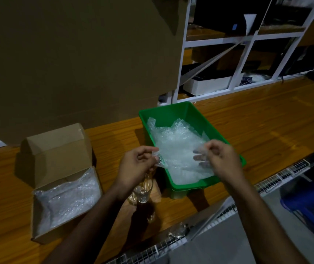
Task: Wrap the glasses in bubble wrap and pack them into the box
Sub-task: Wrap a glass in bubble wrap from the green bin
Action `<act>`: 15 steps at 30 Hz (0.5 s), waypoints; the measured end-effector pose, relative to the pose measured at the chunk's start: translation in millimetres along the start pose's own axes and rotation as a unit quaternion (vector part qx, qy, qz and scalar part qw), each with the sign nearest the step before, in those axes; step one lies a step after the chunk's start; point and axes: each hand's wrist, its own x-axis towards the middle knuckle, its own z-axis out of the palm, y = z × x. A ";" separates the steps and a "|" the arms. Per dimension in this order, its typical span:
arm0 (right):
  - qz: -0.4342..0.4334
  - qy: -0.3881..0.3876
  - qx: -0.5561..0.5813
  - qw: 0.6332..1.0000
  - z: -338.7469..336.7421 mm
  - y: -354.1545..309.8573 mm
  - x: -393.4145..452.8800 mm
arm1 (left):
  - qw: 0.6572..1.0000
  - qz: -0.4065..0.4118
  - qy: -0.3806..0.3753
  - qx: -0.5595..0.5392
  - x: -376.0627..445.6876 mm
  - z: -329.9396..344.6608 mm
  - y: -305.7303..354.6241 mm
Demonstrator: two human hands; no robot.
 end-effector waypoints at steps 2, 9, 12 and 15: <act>0.053 0.063 0.112 0.990 -8.3 -5.6 6.4 | 1.000 0.008 0.018 -0.003 1.8 2.1 -2.6; -0.178 0.167 0.054 0.968 -24.8 -49.4 -1.5 | 0.992 0.098 0.045 0.058 9.6 25.3 10.5; -0.300 0.108 -0.049 0.946 -12.7 -72.6 -14.5 | 0.983 0.122 0.034 0.129 4.1 26.9 16.5; -0.358 0.035 -0.162 0.919 14.6 -84.8 -36.8 | 0.988 0.101 0.094 0.065 -13.2 3.3 10.3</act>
